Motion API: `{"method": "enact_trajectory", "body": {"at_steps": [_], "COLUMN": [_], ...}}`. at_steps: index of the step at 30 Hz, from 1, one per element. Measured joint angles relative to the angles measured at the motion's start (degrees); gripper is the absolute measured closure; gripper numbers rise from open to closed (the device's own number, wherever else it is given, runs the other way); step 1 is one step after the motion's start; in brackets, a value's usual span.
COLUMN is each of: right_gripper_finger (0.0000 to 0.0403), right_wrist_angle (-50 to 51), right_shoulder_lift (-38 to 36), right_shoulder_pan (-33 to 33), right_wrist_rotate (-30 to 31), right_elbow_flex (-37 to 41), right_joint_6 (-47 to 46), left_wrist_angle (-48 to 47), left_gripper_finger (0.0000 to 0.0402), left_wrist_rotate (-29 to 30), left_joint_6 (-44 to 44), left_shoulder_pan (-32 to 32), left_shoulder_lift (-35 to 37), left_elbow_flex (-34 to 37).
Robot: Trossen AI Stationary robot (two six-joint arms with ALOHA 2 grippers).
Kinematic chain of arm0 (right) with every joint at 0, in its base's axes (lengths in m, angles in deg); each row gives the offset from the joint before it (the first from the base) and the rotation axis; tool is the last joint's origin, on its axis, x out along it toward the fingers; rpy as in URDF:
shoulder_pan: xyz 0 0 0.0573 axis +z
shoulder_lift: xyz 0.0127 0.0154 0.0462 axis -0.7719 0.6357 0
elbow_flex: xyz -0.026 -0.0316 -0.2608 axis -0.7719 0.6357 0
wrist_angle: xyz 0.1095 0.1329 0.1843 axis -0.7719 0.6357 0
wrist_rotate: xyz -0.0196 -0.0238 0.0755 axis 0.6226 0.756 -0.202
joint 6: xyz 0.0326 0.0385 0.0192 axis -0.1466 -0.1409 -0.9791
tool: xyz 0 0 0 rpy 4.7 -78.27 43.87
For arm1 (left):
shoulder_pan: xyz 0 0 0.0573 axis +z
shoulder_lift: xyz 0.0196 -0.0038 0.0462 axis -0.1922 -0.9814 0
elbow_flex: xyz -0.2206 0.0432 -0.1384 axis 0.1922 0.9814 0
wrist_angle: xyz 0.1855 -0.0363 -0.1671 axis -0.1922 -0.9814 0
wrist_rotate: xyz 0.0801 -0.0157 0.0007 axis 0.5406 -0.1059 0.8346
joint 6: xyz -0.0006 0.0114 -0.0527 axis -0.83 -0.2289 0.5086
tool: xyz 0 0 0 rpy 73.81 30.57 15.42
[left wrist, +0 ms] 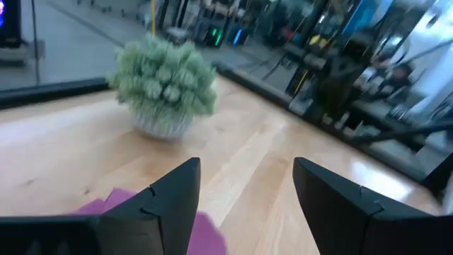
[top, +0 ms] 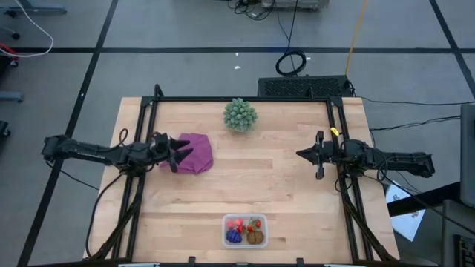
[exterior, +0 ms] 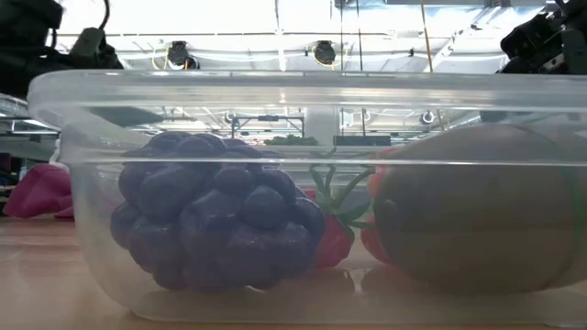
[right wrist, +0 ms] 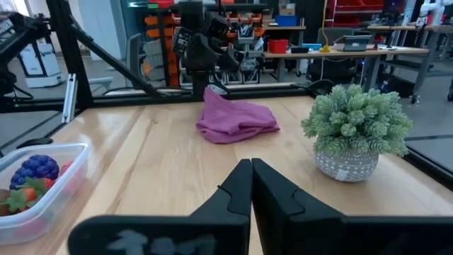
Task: Pick and placing Produce into tupperware
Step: Return to Home Position
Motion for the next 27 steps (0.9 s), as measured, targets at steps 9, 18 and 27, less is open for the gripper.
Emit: {"method": "enact_trajectory", "body": {"at_steps": [9,18,27], "right_gripper_finger": [0.0403,0.0403,0.0403], "right_wrist_angle": [-1.29,-1.79,-5.14], "right_shoulder_lift": [0.01,0.31,0.31], "right_shoulder_pan": [0.02,0.02,0.02], "right_wrist_rotate": [-0.15,-0.22,0.11], "right_elbow_flex": [1.92,2.51,2.56], "right_joint_6": [0.00,0.00,0.00], "left_wrist_angle": [-0.73,-0.77,-0.76], "left_gripper_finger": [0.0172,0.0172,0.0172], "left_wrist_rotate": [-0.09,-0.06,-0.06], "left_joint_6": [-0.24,-0.15,-0.07], "left_shoulder_pan": [0.02,0.00,0.02], "left_shoulder_lift": [12.29,13.30,13.30], "left_elbow_flex": [1.74,1.74,1.74]}}
